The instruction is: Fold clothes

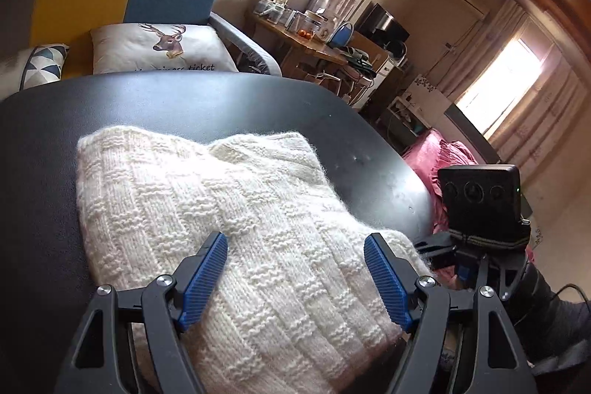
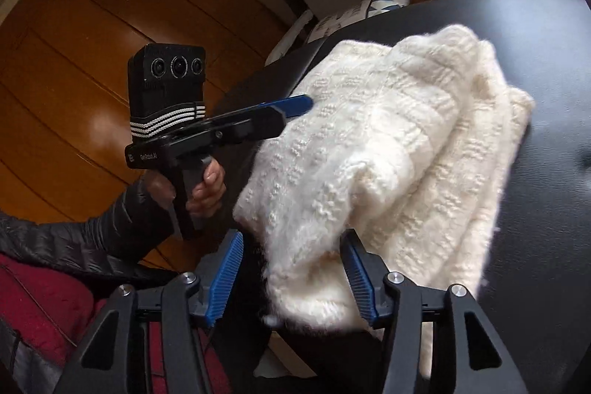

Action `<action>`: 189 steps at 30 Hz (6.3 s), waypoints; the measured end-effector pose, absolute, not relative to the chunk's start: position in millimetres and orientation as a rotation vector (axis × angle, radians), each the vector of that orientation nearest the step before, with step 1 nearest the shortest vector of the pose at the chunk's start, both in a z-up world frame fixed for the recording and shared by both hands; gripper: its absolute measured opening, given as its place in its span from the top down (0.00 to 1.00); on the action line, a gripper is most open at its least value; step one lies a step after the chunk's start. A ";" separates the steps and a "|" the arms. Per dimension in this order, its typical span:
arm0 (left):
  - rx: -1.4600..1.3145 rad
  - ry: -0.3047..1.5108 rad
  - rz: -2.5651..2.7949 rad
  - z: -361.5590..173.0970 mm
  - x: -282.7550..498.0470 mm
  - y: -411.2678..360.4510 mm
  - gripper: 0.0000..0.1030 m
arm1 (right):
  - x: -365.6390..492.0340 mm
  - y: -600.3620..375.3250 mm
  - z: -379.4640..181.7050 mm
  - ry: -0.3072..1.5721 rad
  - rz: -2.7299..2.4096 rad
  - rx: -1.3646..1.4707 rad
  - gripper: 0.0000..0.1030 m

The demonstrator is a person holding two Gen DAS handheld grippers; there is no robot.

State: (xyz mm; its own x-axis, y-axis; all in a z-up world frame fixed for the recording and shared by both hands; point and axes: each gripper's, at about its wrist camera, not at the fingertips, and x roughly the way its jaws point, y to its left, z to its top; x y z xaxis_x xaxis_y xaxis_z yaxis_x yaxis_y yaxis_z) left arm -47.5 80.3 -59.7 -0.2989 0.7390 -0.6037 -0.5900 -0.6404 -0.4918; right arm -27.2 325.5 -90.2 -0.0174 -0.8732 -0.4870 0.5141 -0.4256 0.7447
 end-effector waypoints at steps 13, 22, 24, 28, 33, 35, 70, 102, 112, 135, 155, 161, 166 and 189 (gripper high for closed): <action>-1.046 -0.076 1.915 -77.5 -41.4 138.2 0.17 | 13.5 329.0 -149.4 -0.471 -1.502 1.377 0.93; -1.003 -0.168 1.951 -63.2 -17.6 117.2 0.17 | 47.1 374.7 -117.6 -0.692 -1.727 1.263 0.63; -0.993 -0.167 1.957 -59.1 -5.1 112.4 0.17 | 45.1 391.4 -107.4 -0.771 -1.818 1.208 0.58; -0.967 -0.114 1.961 -51.3 24.9 110.6 0.17 | 23.1 397.0 -102.2 -0.886 -1.908 1.185 0.58; -0.961 0.056 1.913 -53.7 56.3 152.0 0.17 | -15.5 374.8 -106.3 -0.910 -1.917 1.264 0.57; -0.972 0.070 1.918 -56.5 56.7 160.1 0.17 | -26.9 361.5 -103.7 -0.844 -1.934 1.301 0.61; -1.036 -0.060 1.797 -82.8 41.6 171.2 0.43 | 1.9 456.1 -70.1 -0.746 -2.145 1.153 0.71; -1.124 -0.582 2.122 -69.9 -75.8 12.8 0.35 | 23.6 369.9 -44.2 0.035 -2.212 1.384 0.74; -1.355 -0.613 2.001 -104.6 -156.4 36.9 0.33 | -61.4 319.8 1.8 0.029 -2.249 1.172 0.71; -0.960 -0.009 2.044 -109.1 -15.3 111.3 0.37 | -216.3 196.6 -127.6 0.402 -1.928 1.404 0.74; -1.177 -0.473 2.113 -110.2 -44.7 59.9 0.26 | -145.7 270.4 -48.1 0.569 -2.399 1.232 0.52; -1.233 -0.550 2.073 -121.0 -68.2 73.8 0.20 | -97.8 345.8 -43.9 0.341 -2.480 1.336 0.49; -1.263 -0.611 2.016 -121.4 -81.7 70.9 0.15 | -60.1 452.8 -62.3 -0.447 -2.318 1.462 0.45; -1.388 -0.608 1.876 -137.6 -70.9 81.0 0.09 | -67.5 431.3 -138.7 -0.962 -1.838 1.531 0.00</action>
